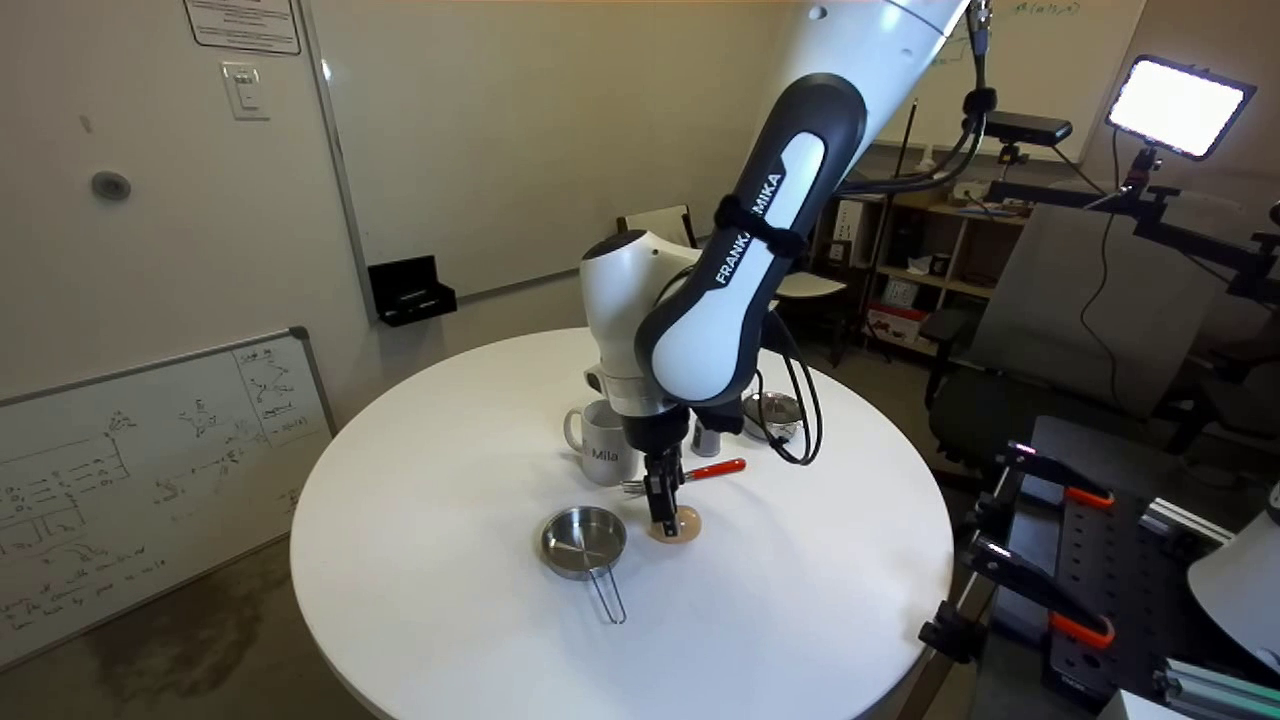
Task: Put the egg on the silver pan
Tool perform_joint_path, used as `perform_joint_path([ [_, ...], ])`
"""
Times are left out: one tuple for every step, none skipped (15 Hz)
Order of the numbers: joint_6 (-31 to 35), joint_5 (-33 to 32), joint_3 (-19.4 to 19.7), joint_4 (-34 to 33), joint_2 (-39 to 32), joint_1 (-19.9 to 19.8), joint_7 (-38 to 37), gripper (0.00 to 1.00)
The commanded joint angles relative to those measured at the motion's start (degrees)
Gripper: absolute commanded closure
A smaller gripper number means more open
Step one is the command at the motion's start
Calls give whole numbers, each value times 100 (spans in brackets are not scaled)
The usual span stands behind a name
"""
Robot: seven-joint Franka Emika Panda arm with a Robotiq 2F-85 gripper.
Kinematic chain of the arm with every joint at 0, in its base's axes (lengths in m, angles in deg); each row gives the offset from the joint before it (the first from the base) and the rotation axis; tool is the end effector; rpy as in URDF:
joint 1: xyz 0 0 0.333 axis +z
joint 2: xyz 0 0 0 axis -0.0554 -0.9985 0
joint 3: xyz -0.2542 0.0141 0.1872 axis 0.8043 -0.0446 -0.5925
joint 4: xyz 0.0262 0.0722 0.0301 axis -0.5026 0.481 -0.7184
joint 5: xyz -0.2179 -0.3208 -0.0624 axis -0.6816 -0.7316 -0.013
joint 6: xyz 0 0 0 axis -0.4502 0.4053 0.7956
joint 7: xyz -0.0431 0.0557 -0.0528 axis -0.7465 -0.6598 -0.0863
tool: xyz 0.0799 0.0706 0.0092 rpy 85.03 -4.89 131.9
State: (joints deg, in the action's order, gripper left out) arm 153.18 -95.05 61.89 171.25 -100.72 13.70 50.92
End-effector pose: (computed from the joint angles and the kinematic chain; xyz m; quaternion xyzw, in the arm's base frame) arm 0.5527 0.1190 0.0359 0.9529 0.2794 -0.1071 0.0496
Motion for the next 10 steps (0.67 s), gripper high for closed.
perform_joint_path([
  [-46,-93,-60,29,-15,-60,57,0],
  [-47,-82,-73,24,-30,-65,60,0],
  [-42,-76,-84,29,-38,-63,55,0],
  [-46,-69,-94,22,-55,-64,52,0],
  [-56,-73,-95,19,-70,-54,44,0],
  [-68,-76,-94,16,-83,-47,38,0],
  [-74,-79,-88,14,-94,-38,25,18],
  [-93,-87,-76,10,-103,-24,10,26],
  [-103,-93,-71,11,-104,-20,10,33],
  [-115,-97,-65,9,-105,-15,6,40],
])
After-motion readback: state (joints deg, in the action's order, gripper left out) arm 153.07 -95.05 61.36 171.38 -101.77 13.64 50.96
